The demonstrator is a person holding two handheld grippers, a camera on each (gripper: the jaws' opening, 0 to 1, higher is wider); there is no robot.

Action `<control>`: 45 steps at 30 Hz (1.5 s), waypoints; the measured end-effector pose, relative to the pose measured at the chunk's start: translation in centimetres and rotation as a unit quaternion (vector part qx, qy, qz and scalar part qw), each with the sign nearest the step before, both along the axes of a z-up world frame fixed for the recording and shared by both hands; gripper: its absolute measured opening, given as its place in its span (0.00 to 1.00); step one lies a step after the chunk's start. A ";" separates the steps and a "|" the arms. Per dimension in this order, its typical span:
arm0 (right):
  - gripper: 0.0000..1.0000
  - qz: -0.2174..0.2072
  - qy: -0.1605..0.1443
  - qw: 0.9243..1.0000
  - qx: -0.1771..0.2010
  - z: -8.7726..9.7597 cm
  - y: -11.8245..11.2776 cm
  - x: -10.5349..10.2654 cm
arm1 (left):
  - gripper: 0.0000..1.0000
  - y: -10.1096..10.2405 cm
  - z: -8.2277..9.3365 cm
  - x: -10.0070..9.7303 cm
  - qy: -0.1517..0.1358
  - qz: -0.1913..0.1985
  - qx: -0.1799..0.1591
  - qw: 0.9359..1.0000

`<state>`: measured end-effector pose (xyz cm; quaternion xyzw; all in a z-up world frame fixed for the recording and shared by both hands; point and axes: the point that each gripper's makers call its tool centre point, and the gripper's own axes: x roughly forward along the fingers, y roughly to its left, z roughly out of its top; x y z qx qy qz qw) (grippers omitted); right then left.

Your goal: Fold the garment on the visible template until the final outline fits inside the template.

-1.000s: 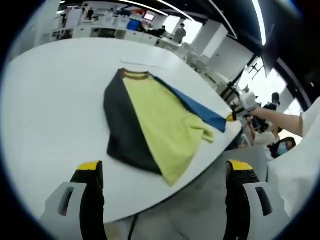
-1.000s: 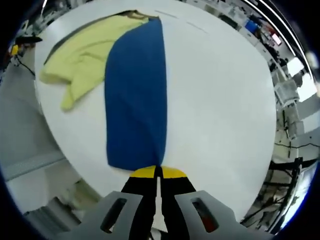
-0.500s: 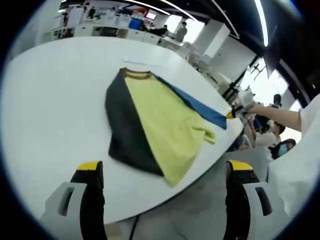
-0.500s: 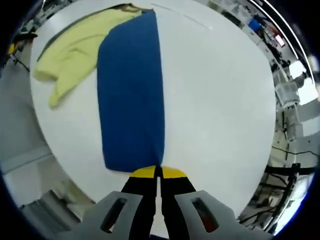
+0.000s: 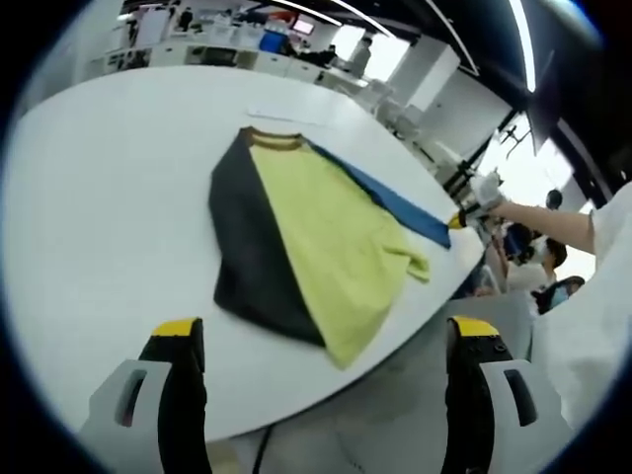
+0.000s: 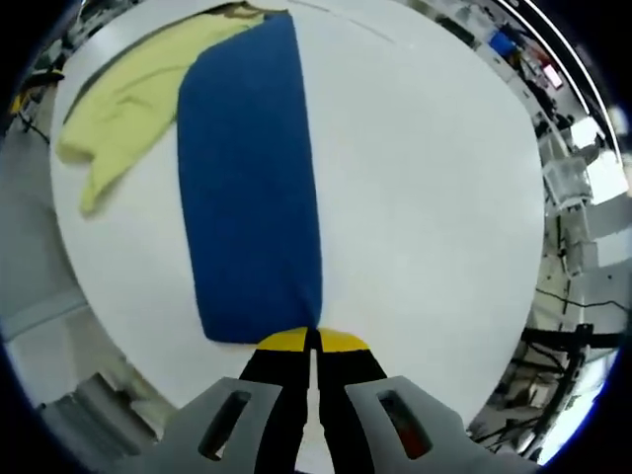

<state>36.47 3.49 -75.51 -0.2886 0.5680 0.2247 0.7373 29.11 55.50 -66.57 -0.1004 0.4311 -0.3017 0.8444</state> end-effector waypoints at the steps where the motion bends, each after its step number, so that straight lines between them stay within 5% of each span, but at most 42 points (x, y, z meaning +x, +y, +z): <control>1: 0.02 0.000 -0.002 1.000 -0.003 0.0 -0.2 0.2 | 0.99 0.0 0.0 0.0 0.000 0.000 0.000 1.000; 45: 0.02 0.001 -0.007 0.999 -0.053 -0.2 -4.2 4.7 | 0.98 -0.5 -1.5 1.8 0.031 0.001 0.016 0.999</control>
